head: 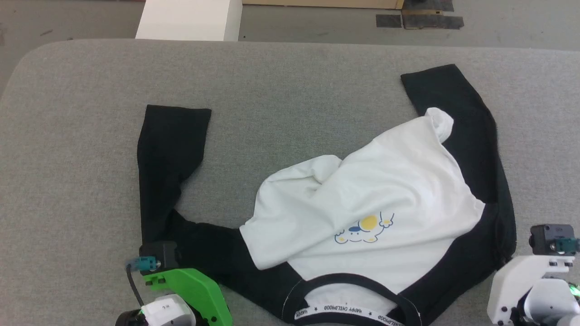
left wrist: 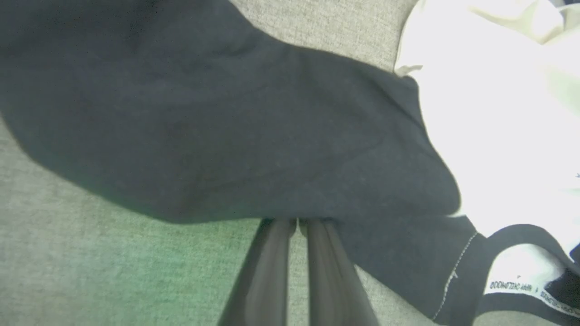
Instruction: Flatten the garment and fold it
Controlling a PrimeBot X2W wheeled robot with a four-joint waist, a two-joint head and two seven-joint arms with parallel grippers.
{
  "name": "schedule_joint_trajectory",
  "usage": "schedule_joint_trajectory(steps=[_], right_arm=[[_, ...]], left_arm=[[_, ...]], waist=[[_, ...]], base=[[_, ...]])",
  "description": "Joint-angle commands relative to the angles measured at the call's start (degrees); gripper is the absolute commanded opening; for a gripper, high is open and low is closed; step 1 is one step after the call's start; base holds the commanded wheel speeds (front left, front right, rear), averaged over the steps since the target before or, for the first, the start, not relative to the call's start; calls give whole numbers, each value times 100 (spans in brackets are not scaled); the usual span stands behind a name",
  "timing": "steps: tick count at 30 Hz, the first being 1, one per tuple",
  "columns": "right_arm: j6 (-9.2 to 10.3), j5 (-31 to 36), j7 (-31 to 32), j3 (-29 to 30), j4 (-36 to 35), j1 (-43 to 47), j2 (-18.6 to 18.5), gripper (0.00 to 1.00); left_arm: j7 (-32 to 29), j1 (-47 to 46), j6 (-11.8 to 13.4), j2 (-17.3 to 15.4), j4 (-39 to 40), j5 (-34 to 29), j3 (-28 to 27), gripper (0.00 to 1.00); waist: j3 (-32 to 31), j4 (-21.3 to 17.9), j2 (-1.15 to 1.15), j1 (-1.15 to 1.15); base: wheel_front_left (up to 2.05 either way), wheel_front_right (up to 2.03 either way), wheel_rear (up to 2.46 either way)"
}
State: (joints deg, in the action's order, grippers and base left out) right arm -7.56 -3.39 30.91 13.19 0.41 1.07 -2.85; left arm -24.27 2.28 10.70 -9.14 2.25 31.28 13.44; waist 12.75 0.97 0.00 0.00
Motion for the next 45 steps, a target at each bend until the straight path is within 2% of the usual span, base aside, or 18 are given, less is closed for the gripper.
schedule_joint_trajectory(steps=[1, 8, 10, 12, 16, 21, 26, 30, 34, 37, 40, 45], right_arm=[[8, -89, -55, 40, -25, 109, -3, 0], [8, -584, -426, 248, 15, 245, -3, 0], [8, -921, -556, 323, 2, 261, -3, 0], [8, -1588, -705, 354, 0, 222, -3, 0], [8, -2303, -932, 212, -292, 4, -3, 0], [8, -2366, -766, 3, -966, -719, -3, 0], [8, -2109, -127, -293, -1315, -1832, -3, 0], [8, -1818, 339, -375, -1105, -3038, -25, 0], [8, -1648, 562, -374, -552, -4428, -198, 0], [8, -1352, 501, -518, -40, -5445, -472, 0], [8, -1190, 302, -467, 452, -6363, -496, 0], [8, -917, -446, -190, 1179, -7807, -392, 0]], left_arm=[[26, -3, -7, 1, -51, 53, -9, 0], [41, -6, -44, -36, -104, 89, -5, 0], [91, -17, -70, -53, -81, 80, -3, 0], [270, -65, -138, -37, 22, 99, -42, 0], [770, -315, -383, -6, 427, 208, -212, 0], [1039, -1081, -726, -158, 879, 338, -449, 0], [674, -2233, -894, -229, 999, 756, -632, 0], [276, -3449, -746, -187, 728, 1217, -942, 0], [26, -4848, -478, -390, 115, 1141, -1147, 0], [-14, -5899, -265, -473, -434, 994, -1217, 0], [85, -6776, -129, -543, -903, 828, -1257, 0], [480, -7899, -14, -621, -1394, 436, -1179, 0]], waist=[[-42, -41, 0, 0], [-153, -130, 0, 0], [-188, -144, 0, 0], [-217, -161, 0, 0], [-248, -207, 0, 0], [-193, -265, 0, 0], [92, -353, 0, 0], [532, -474, 0, 0], [1074, -574, 0, 0], [1478, -650, 0, 0], [1778, -743, 0, 0], [2161, -859, 0, 0]], base=[[0, 0, 0], [0, 0, 0], [0, 0, 0], [0, 0, 0], [0, 0, 0], [0, 0, 0], [0, 0, 0], [0, 0, 0], [0, 0, 0], [0, 0, 0], [0, 0, 0], [0, 0, 0]])
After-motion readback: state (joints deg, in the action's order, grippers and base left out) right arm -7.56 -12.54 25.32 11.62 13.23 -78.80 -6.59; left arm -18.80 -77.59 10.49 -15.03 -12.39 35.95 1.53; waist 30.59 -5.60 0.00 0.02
